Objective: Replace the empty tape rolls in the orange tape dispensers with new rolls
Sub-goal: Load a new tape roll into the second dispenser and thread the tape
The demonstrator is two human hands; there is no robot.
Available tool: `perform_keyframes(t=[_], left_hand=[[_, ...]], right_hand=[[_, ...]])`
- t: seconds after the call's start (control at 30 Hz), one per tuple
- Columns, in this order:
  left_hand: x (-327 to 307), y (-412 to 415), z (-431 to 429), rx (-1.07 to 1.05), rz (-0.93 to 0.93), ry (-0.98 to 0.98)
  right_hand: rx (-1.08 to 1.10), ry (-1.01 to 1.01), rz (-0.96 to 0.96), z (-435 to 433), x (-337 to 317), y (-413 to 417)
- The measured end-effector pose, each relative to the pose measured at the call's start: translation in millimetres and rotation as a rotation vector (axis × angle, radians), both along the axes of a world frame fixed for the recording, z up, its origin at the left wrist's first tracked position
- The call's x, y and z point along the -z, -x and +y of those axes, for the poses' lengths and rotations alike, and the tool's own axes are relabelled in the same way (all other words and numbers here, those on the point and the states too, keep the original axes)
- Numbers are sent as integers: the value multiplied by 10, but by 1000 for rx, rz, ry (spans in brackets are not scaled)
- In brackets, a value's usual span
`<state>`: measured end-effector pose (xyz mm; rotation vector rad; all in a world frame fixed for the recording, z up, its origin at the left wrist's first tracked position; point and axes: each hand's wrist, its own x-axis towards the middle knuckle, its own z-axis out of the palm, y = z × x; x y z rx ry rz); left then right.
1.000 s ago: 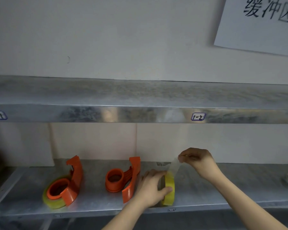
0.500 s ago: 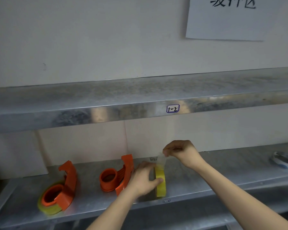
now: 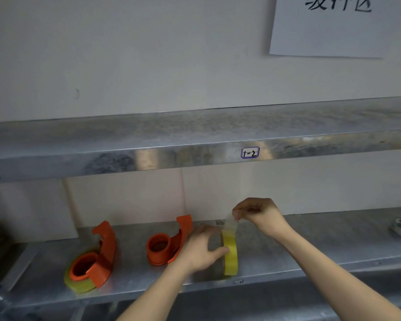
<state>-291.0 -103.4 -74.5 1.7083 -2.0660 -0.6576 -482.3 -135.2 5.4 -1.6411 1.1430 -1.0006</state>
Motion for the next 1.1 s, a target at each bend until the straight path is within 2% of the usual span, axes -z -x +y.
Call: perform_keyframes(t=[0.2, 0.37, 0.5, 0.6, 0.7, 1.1], left_hand=[[-96, -110, 5, -31, 22, 53], [-151, -693, -62, -333, 37, 97], [-102, -1147, -45, -449, 67, -126], [37, -1357, 4, -415, -21, -350], [163, -1384, 74, -367, -72, -417], [17, -1279, 50, -355, 60, -13]], right_hand=[[-32, 27, 47, -19, -27, -60], [-43, 31, 44, -31, -9, -39], [-37, 31, 24, -20, 3, -45], [-41, 43, 47, -17, -6, -63], [-34, 57, 61, -5, -16, -69], [-30, 61, 89, 40, -70, -82]])
